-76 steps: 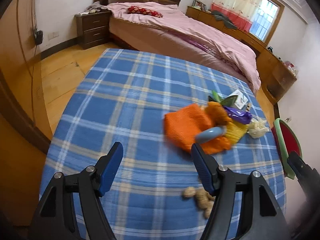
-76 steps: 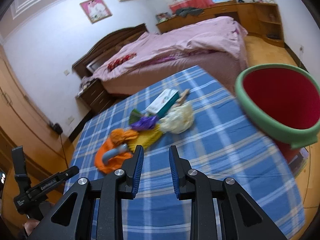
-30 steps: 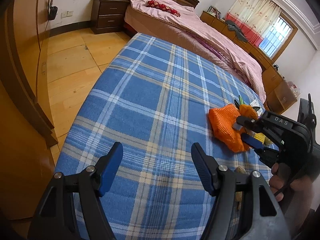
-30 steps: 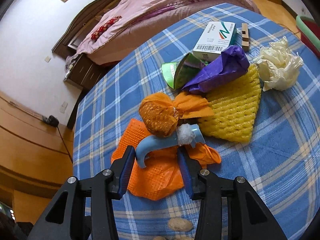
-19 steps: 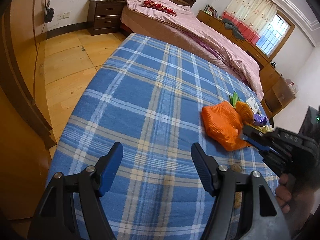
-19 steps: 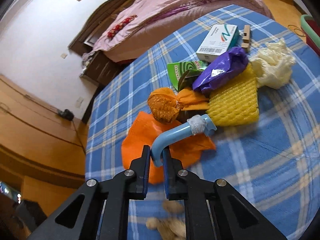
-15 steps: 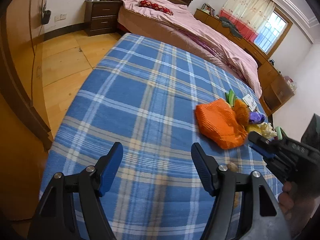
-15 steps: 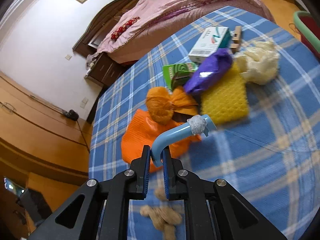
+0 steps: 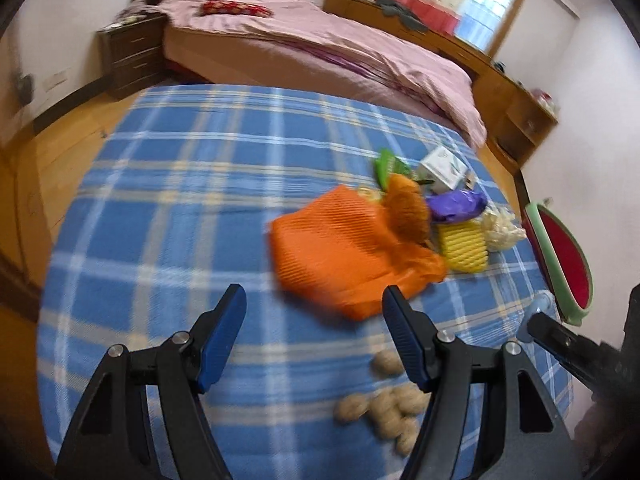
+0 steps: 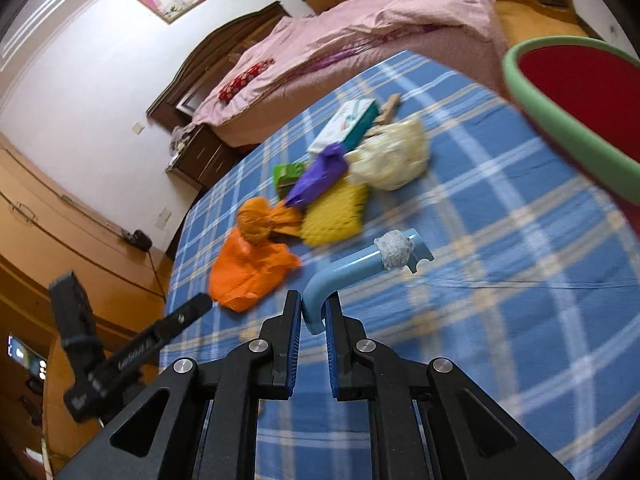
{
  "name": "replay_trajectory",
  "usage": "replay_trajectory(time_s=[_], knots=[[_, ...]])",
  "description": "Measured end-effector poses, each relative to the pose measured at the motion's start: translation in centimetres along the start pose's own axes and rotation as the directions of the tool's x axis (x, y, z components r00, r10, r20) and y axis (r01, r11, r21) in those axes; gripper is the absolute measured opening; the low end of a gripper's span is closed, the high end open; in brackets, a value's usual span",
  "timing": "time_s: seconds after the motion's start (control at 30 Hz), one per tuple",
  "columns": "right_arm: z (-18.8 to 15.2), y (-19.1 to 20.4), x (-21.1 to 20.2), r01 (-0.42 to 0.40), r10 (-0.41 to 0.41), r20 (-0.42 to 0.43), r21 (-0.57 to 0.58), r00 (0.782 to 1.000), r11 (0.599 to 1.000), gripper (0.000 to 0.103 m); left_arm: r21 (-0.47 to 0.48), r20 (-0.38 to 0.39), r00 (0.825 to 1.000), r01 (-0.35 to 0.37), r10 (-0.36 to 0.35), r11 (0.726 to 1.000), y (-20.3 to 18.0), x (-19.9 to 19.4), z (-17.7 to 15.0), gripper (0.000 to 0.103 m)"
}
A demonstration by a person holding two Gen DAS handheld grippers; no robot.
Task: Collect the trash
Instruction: 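Grasp the blue pipe piece with the right tool while the left tool grasps the orange mesh bag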
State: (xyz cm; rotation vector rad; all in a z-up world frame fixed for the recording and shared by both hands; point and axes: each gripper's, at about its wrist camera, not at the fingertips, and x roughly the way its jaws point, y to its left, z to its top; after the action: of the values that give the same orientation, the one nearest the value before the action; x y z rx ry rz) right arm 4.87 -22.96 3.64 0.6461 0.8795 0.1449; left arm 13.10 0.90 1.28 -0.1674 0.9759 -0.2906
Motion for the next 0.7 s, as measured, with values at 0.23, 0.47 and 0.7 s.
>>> replay_trajectory(time_s=[0.23,0.47,0.7], knots=[[0.4,-3.6,-1.7,0.017,-0.018,0.025,0.045,1.000,0.999,0.012,0.065,-0.069,0.998,0.012,-0.007,0.998,-3.3,3.3,1.1,0.070],[0.4,-5.1,-2.1,-0.001,0.000,0.025,0.072,1.000,0.997,0.012,0.143,-0.064,0.990,-0.113,0.123,0.983,-5.7,4.9,0.9,0.071],[0.2,-5.7,-2.7,-0.015,0.012,0.034,0.079,0.999,0.997,0.012,0.157,-0.038,0.982,-0.176,0.184,0.972,-6.0,5.3,0.6,0.070]])
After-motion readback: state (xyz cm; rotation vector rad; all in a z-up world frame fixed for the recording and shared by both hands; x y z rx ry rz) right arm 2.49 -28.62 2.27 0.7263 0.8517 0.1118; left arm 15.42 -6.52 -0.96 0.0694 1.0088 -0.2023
